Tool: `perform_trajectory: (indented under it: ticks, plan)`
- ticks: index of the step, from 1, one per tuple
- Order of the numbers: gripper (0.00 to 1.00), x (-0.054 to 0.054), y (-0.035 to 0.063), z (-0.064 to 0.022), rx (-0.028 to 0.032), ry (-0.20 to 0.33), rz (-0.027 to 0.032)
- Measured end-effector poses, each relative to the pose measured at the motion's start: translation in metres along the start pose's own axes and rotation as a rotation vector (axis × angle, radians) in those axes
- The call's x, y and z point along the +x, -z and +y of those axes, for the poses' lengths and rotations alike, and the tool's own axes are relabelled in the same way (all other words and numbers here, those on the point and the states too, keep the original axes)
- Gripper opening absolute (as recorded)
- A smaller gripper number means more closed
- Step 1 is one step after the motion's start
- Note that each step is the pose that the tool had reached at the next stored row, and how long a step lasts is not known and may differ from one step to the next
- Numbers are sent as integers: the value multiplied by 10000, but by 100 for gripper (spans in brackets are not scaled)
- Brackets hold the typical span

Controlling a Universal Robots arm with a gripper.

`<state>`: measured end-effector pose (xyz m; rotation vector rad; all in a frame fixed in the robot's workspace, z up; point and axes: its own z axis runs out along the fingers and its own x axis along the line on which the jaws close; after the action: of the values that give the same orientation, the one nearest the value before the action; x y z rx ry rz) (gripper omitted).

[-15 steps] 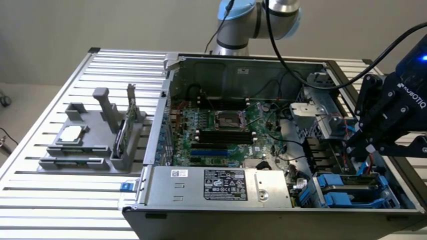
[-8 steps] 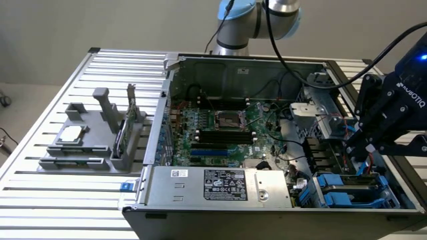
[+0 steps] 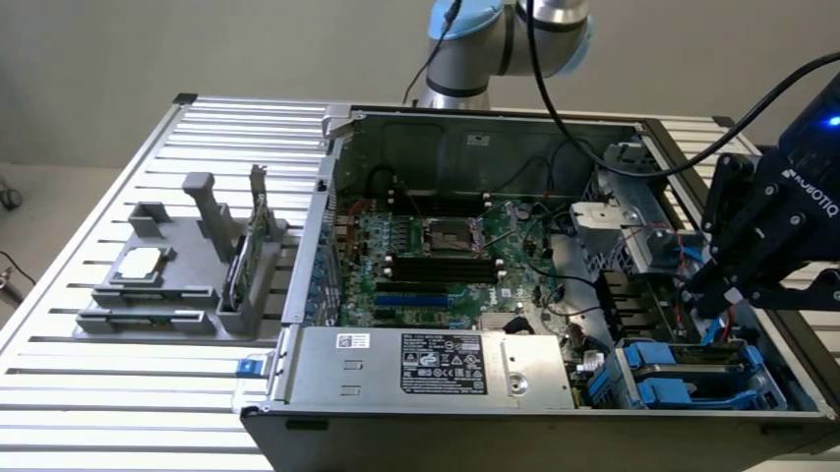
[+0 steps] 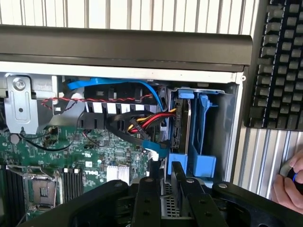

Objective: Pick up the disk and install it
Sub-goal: 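Insert the second disk wire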

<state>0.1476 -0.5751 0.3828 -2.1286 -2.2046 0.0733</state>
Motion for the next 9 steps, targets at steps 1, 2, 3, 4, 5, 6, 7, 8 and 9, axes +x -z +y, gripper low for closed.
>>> perform_trajectory:
  ticks: [1, 2, 3, 4, 5, 6, 7, 8, 9]
  plan:
    - [25, 0, -17, 13, 0, 0, -3]
    - [25, -1, -30, 25, 0, -1, -7]
    - [25, -1, -42, 35, 0, 0, -8]
    - [25, -2, -53, 45, 0, -1, -8]
    - [25, -2, -63, 52, 0, 0, -10]
    - [25, -2, -72, 55, 0, 0, -10]
    - [25, -3, -80, 56, 0, -3, -10]
    - [25, -2, -87, 58, 0, -3, -10]
    - [25, -3, -94, 60, 0, -2, -11]
